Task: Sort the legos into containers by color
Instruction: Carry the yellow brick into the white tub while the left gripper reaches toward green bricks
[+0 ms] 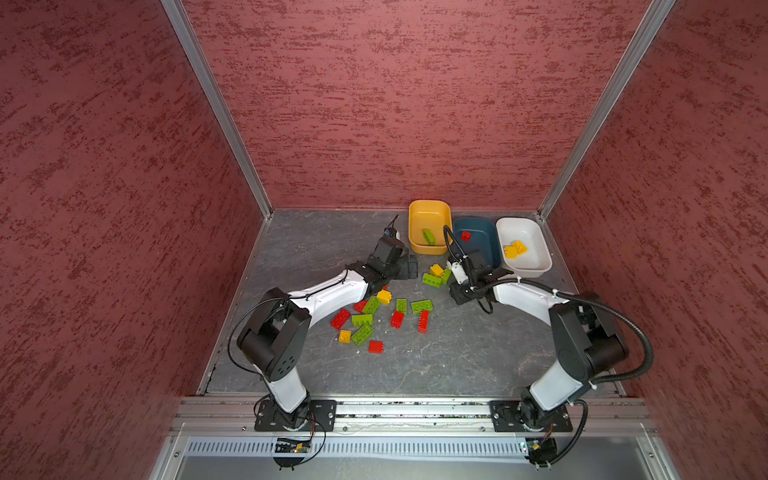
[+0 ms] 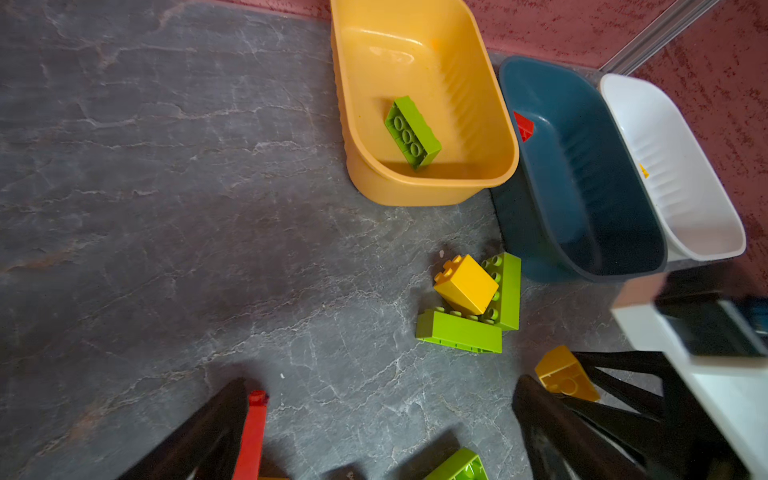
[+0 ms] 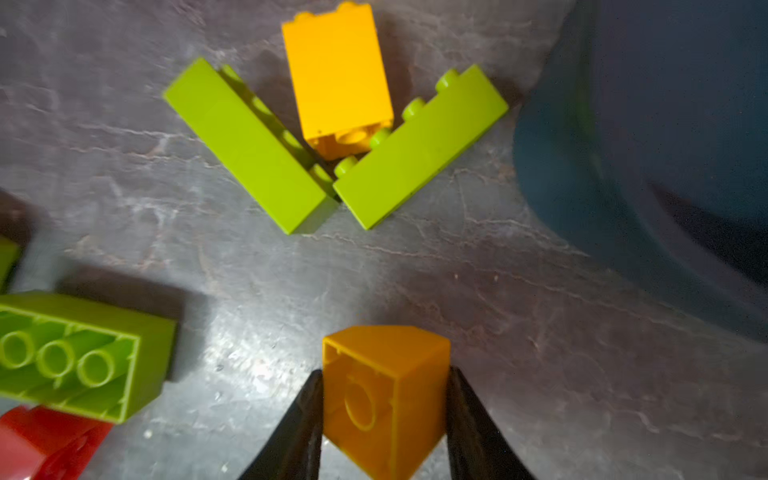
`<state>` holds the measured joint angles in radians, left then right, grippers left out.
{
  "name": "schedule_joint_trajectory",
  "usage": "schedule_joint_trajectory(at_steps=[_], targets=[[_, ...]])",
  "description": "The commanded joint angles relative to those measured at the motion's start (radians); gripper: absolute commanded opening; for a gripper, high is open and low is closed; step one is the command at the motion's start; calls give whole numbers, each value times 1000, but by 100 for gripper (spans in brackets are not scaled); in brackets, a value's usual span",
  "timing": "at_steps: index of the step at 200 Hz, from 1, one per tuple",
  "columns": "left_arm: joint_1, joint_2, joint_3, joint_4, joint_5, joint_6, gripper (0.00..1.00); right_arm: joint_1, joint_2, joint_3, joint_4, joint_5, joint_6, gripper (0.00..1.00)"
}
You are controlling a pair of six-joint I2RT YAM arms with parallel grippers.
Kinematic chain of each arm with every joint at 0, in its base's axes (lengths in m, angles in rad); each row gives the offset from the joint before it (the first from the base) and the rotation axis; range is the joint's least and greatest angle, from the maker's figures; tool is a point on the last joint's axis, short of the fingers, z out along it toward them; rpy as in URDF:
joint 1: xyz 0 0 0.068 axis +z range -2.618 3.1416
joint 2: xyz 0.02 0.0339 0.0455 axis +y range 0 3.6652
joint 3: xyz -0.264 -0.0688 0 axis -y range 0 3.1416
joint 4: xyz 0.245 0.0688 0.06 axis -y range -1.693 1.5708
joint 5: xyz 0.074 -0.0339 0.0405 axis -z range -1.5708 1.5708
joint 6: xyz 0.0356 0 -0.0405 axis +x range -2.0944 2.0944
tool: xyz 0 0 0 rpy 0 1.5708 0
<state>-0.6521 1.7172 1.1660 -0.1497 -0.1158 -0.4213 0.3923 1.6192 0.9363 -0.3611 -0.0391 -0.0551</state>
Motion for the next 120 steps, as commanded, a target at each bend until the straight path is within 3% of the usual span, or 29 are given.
schedule_joint_trajectory(at_steps=[1, 53, 94, 120], targets=[[-9, 42, 49, -28, 23, 31, 99, -14, -97, -37, 100, -82, 21, 36], [-25, 115, 145, -119, 44, 55, 100, -245, -291, -131, 301, -293, 223, 35], [-32, 211, 267, -255, 62, 60, 100, -471, -264, -119, 338, -277, 352, 36], [-43, 267, 341, -331, 65, 81, 100, -590, -185, -65, 296, -242, 354, 37]])
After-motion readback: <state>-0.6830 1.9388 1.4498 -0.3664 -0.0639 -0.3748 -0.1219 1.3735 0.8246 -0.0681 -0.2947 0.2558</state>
